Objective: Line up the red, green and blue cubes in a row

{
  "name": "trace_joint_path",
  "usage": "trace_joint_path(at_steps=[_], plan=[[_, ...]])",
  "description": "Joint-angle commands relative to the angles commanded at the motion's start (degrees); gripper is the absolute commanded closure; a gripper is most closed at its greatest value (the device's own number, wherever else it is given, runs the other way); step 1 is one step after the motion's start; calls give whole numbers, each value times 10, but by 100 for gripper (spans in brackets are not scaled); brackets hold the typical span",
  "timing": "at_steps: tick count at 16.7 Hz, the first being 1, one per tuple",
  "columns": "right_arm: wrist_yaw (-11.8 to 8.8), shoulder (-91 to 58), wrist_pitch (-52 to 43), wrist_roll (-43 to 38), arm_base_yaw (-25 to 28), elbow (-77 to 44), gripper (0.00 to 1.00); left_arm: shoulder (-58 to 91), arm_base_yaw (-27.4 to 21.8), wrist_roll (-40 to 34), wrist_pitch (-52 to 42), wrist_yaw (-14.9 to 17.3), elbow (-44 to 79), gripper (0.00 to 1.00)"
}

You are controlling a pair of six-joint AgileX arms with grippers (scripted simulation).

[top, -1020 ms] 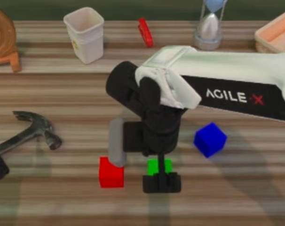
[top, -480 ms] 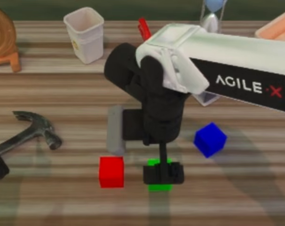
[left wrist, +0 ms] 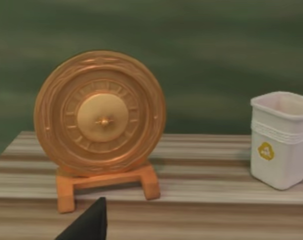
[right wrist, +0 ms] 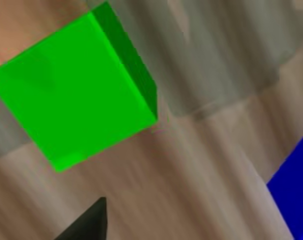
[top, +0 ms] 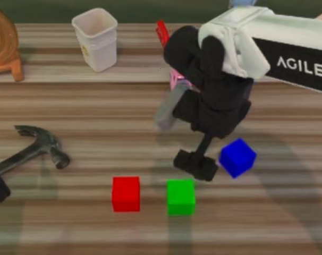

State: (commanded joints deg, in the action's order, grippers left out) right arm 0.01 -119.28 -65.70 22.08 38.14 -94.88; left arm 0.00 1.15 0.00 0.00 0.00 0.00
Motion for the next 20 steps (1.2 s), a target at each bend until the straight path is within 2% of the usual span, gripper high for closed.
trace_joint_path(at_steps=[3, 6, 13, 20], plan=[[0, 2, 7, -108, -50, 13, 0, 0, 0, 0, 0, 0, 0, 0], [1, 6, 14, -168, -85, 21, 0, 0, 0, 0, 0, 0, 0, 0], [1, 1, 24, -178, -89, 26, 0, 0, 0, 0, 0, 0, 0, 0], [2, -53, 165, -179, -90, 109, 0, 0, 0, 0, 0, 0, 0, 0]])
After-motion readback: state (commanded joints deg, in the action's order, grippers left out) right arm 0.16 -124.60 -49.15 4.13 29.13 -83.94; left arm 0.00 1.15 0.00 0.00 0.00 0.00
